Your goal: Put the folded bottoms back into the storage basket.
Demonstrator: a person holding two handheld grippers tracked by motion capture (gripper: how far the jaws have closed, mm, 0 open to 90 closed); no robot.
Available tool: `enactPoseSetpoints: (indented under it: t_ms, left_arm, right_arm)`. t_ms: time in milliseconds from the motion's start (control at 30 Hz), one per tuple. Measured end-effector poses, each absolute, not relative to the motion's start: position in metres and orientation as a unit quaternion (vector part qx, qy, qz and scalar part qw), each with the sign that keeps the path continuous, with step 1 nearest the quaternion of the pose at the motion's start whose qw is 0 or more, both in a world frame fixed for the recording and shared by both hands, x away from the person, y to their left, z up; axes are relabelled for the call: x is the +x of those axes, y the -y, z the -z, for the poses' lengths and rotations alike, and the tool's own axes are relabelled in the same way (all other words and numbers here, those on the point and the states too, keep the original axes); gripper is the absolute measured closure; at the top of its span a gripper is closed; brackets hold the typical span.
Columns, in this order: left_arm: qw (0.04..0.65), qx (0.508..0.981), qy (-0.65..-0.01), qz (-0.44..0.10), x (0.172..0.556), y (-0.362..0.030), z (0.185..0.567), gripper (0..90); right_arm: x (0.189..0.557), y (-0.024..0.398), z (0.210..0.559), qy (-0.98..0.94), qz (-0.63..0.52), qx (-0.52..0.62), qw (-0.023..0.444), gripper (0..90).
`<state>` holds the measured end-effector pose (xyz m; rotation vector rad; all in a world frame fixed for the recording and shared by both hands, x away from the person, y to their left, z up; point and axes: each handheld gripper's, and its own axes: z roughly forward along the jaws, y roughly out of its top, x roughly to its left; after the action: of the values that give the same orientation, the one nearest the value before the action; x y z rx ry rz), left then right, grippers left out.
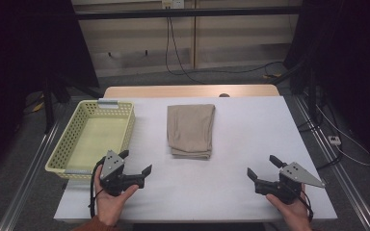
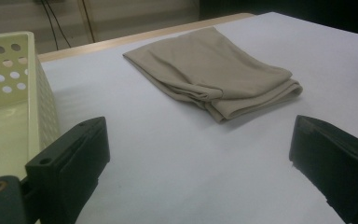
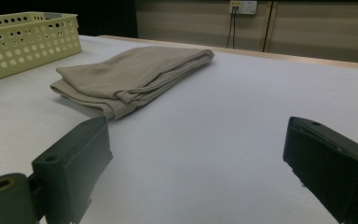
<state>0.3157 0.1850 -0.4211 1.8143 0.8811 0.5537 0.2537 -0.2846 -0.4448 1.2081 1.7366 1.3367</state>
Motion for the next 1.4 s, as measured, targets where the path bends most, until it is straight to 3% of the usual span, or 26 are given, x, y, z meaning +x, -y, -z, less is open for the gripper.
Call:
enactPoseSetpoints:
  t_ms: [533, 1400]
  left_arm:
    - [0.496, 0.756, -0.367, -0.22, 0.323, -0.168, 0.414, 5.5]
    - [0.484, 0.771, -0.365, -0.194, 0.375, -0.132, 0.413, 7.5]
  right_arm:
    - [0.257, 0.287, 0.447, -0.656, -0.505, 0.469, 0.307, 7.7]
    - [0.257, 0.286, 0.448, -0.665, -0.509, 0.46, 0.297, 7.1]
